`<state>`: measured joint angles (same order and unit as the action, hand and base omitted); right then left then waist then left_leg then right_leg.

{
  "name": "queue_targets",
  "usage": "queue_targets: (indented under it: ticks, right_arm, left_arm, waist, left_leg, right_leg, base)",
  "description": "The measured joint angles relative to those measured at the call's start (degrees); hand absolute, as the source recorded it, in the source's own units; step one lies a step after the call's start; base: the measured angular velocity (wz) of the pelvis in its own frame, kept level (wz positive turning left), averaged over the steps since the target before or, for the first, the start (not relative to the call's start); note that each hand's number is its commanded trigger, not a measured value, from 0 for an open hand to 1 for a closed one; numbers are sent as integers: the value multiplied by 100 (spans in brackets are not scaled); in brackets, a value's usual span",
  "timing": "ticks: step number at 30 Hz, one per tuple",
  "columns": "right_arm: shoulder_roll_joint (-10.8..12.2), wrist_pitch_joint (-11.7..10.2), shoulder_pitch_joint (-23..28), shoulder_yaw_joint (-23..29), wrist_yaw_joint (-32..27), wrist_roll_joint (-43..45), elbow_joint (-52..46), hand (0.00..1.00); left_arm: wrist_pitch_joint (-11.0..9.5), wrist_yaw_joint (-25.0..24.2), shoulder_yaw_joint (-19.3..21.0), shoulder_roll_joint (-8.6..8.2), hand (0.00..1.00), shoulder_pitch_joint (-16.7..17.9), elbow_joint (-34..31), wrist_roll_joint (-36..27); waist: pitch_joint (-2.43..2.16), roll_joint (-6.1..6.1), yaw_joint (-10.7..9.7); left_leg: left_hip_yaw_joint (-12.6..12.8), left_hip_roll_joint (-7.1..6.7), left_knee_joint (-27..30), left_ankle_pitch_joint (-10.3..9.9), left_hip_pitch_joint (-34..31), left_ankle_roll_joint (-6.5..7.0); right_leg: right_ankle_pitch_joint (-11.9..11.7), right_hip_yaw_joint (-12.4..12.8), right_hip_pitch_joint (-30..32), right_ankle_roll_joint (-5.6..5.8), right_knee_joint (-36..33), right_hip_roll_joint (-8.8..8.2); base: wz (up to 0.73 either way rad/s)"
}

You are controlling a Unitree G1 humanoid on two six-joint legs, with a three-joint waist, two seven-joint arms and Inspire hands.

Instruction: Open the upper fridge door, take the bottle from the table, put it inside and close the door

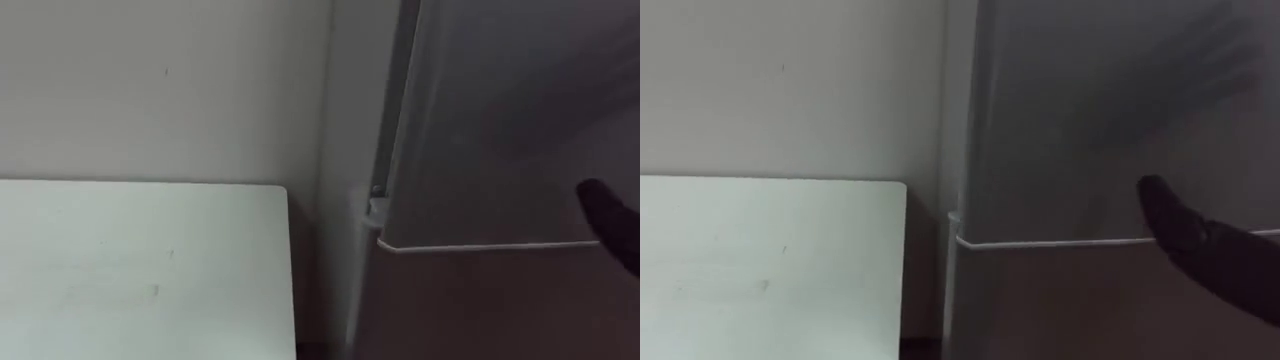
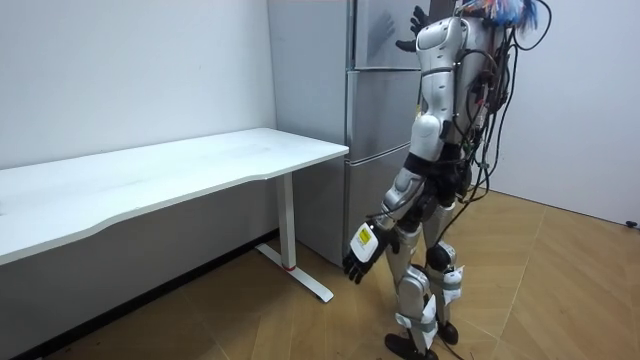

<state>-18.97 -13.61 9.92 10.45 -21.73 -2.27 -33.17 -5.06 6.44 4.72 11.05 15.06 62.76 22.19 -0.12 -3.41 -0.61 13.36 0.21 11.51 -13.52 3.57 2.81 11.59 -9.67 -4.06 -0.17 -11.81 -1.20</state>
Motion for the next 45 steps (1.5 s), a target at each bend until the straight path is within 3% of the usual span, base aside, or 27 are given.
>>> queue_targets:
  ticks: [7, 14, 26, 37, 45]
  right_arm:
    - [6, 124, 1, -74, 555, 7, 86, 0]
    - [37, 268, 3, -240, 885, 33, 139, 0]
    - [43, 370, 4, -299, 1237, 79, 438, 0]
    - [37, 340, 0, -291, 1262, 216, 641, 0]
    - [38, 64, -149, -290, 1194, 488, 1329, 0]
  left_arm:
    - [105, 37, -45, 5, 0, 29, -148, 0]
    - [222, 37, -68, 6, 0, 31, -146, -2]
    - [267, 16, -156, 69, 0, 10, -259, -3]
    - [268, -69, -97, 74, 0, 19, -497, -15]
    - [364, -98, -51, 64, 0, 2, -614, -12]
  waist:
    - [-10, 77, -31]
    - [1, 39, -62]
    - [-18, 6, -59]
    - [-15, -1, -28]
    - [0, 32, 78]
  left_leg:
    - [5, 19, -15, 1, 3, -2]
    - [-1, 27, 20, 1, -11, -3]
    - [-60, 26, 39, 2, -52, -2]
    - [-111, 24, 33, 3, -2, -3]
    - [-191, 21, 135, -2, -6, 6]
  right_leg:
    - [-12, -5, -19, -17, 0, 14]
    - [-19, -20, -28, -29, 1, 16]
    - [-30, -156, -34, -27, 9, 1]
    - [-33, -180, -100, -25, 24, 1]
    - [-66, -225, -161, -18, 14, -48]
  base:
    - [0]
    - [0]
    - [2]
    - [0]
    - [2]
